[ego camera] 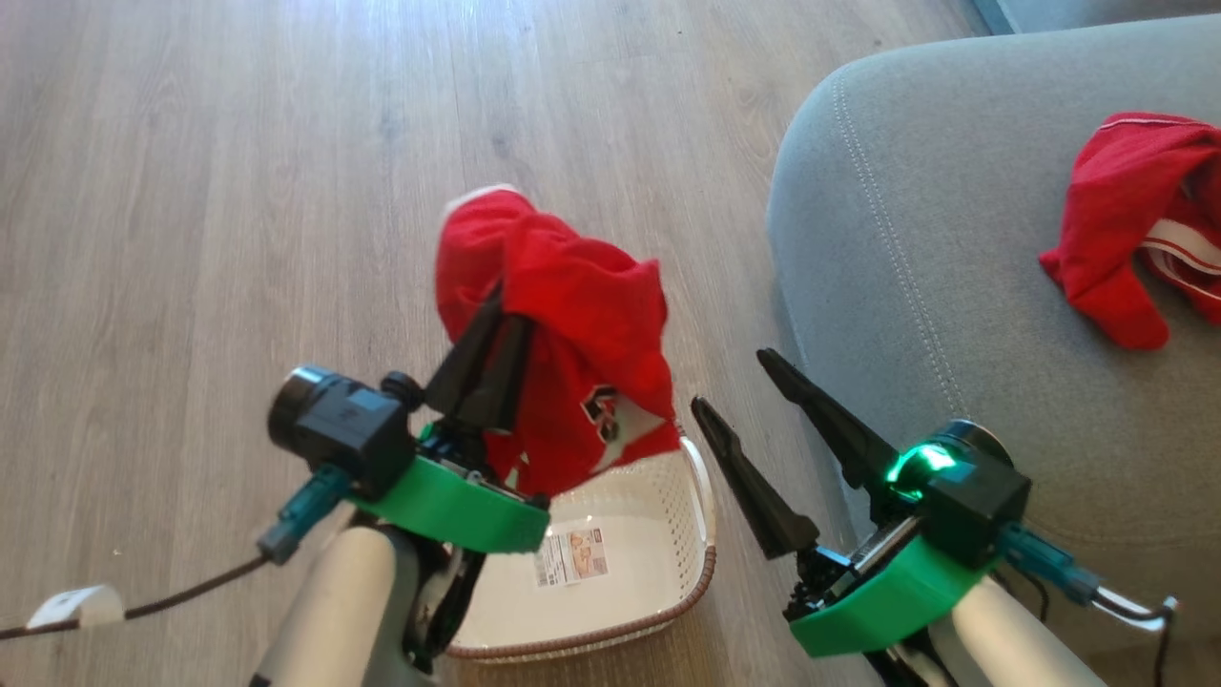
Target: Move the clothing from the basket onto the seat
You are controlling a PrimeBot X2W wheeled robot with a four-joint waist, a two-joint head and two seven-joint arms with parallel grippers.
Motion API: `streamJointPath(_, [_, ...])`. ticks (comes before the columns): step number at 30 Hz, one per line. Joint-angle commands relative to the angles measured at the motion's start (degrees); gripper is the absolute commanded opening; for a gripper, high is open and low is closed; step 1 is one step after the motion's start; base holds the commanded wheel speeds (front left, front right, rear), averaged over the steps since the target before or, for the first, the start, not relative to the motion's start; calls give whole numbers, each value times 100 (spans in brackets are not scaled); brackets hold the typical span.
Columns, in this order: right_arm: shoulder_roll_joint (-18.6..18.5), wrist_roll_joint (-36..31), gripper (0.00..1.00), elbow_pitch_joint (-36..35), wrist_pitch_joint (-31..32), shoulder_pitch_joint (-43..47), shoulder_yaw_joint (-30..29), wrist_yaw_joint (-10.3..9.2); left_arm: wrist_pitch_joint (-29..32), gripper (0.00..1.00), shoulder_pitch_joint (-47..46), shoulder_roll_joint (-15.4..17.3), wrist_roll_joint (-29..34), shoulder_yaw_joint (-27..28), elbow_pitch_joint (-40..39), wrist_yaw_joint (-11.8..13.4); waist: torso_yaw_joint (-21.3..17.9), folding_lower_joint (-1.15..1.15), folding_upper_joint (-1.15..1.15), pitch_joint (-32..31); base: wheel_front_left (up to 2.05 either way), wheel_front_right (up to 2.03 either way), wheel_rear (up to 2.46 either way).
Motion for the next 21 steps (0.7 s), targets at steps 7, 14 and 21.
streamJointPath(7, [-86,-525,100,466,-38,-547,308,-1,-27,0,-340,51,-135,-240,-150,-28,141,0,0,6,0,0,0])
streamJointPath(14, [-201,-803,100,746,-38,-807,666,-1,-27,0,-453,51,-154,-526,-45,-27,228,0,0,-30,0,0,0])
streamJointPath(21, [-331,-1005,100,883,-38,-898,1097,-1,-27,0,-478,51,-275,-462,86,125,210,0,0,-106,0,0,0])
